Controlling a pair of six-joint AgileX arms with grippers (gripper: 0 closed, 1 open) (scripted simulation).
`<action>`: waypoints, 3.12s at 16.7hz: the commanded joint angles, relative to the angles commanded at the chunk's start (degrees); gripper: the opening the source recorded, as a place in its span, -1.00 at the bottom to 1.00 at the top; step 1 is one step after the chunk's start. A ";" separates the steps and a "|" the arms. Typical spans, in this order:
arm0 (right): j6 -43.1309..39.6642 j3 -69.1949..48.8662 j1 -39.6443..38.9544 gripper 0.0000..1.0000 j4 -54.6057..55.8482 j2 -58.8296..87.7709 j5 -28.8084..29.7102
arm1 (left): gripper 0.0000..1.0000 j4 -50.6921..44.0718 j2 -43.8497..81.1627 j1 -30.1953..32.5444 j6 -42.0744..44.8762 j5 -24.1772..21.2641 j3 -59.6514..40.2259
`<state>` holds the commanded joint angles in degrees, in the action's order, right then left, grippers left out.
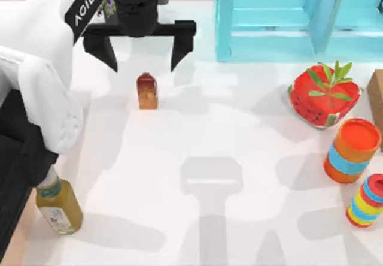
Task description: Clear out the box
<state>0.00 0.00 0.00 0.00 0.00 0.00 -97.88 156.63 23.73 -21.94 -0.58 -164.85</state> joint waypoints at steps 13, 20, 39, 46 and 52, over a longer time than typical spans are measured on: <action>0.00 0.00 0.00 1.00 0.00 0.00 0.00 | 1.00 4.45 -10.85 -8.20 8.22 0.12 10.75; 0.00 0.00 0.00 1.00 0.00 0.00 0.00 | 1.00 11.97 -31.28 -20.25 20.07 0.37 46.79; 0.00 0.00 0.00 1.00 0.00 0.00 0.00 | 1.00 29.20 -45.56 -32.45 32.16 0.64 75.24; 0.00 0.00 0.00 1.00 0.00 0.00 0.00 | 1.00 41.26 -43.67 -32.55 32.30 0.62 85.39; 0.00 0.00 0.00 1.00 0.00 0.00 0.00 | 0.70 41.32 -43.66 -32.53 32.29 0.61 85.44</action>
<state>0.00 0.00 0.00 0.00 0.00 0.00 -56.55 112.97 -8.80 10.35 0.03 -79.40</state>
